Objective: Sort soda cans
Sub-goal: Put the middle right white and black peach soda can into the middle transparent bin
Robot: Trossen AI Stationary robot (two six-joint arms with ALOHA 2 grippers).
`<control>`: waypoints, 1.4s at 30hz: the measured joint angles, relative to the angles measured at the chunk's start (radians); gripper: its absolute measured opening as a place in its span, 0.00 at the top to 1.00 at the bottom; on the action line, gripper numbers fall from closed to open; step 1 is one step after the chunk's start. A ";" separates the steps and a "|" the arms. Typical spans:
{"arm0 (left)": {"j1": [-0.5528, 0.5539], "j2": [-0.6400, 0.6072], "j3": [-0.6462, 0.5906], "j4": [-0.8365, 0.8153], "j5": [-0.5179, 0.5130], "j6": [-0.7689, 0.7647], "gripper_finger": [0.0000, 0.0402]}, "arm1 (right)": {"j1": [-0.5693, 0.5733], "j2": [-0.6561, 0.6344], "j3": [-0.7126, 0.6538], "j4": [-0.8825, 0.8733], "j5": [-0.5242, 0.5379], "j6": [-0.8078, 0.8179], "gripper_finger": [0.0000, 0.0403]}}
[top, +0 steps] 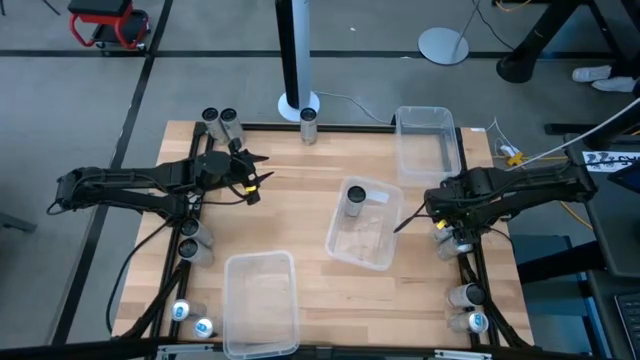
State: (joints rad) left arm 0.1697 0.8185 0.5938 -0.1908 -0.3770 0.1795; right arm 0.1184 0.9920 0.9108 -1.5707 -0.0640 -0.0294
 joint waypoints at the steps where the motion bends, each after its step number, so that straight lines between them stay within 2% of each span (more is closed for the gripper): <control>1: 0.000 0.000 0.000 0.000 0.000 0.000 0.51 | 0.000 0.000 0.000 0.000 0.008 0.000 0.07; 9: 0.000 0.000 0.000 0.000 0.000 -0.001 0.51 | 0.000 0.000 -0.010 0.001 0.026 0.004 0.07; 15: 0.000 0.000 0.000 0.000 0.000 -0.006 0.51 | 0.000 0.013 -0.076 0.001 -0.026 0.002 0.07; 18: 0.000 0.000 0.000 0.001 0.000 -0.006 0.51 | 0.000 0.014 -0.084 0.005 -0.018 0.001 0.07; 23: 0.000 0.000 0.000 0.015 0.000 0.003 0.51 | 0.000 0.013 -0.084 0.031 -0.008 -0.002 0.15; 30: 0.000 0.000 0.000 0.014 0.000 0.003 0.51 | 0.000 0.013 -0.080 0.033 -0.008 -0.011 0.38; 35: 0.000 0.000 0.000 0.014 0.000 0.003 0.51 | -0.001 0.014 -0.041 0.033 0.009 -0.028 0.38; 42: 0.000 0.000 0.000 0.014 0.000 0.003 0.51 | -0.001 0.014 0.111 0.025 0.072 -0.021 0.38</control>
State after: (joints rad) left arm 0.1696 0.8185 0.5938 -0.1768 -0.3767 0.1829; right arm 0.1173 1.0058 1.0219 -1.5453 0.0078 -0.0506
